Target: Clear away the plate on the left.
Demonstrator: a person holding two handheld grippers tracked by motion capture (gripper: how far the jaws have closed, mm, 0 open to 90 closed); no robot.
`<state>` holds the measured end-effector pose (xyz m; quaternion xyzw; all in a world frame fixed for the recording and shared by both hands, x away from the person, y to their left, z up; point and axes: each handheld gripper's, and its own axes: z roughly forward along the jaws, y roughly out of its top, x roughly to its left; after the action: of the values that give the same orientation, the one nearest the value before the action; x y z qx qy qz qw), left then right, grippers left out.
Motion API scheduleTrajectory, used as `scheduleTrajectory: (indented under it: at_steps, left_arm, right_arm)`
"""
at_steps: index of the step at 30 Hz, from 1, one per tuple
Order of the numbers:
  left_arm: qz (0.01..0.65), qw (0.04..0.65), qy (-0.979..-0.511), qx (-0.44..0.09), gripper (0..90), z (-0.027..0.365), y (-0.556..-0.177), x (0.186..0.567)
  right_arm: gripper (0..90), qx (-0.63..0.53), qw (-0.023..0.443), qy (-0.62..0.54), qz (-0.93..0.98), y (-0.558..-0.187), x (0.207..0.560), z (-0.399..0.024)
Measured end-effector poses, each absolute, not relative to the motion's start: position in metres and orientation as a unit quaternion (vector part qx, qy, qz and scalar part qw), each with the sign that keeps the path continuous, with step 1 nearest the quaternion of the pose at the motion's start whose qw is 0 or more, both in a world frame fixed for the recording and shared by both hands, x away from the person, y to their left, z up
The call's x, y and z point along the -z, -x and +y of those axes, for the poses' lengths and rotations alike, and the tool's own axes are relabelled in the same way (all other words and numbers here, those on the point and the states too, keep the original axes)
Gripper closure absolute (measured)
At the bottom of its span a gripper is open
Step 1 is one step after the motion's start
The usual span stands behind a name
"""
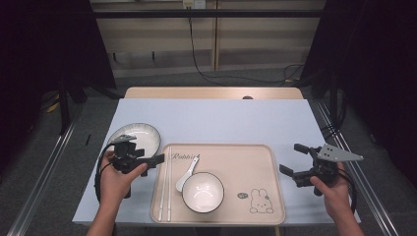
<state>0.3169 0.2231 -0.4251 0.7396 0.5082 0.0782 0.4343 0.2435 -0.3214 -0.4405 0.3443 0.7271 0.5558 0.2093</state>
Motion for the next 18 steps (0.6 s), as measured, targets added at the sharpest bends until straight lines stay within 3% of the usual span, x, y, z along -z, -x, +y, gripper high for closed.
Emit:
scheduleTrajectory:
  at_steps: [18]
  left_arm:
    - [0.542,0.431,-0.714,-0.102,9.3,0.249,-0.320,0.428]
  right_arm:
    - [1.4,-0.557,0.211,-0.340,0.728,-0.242,0.438,-0.317]
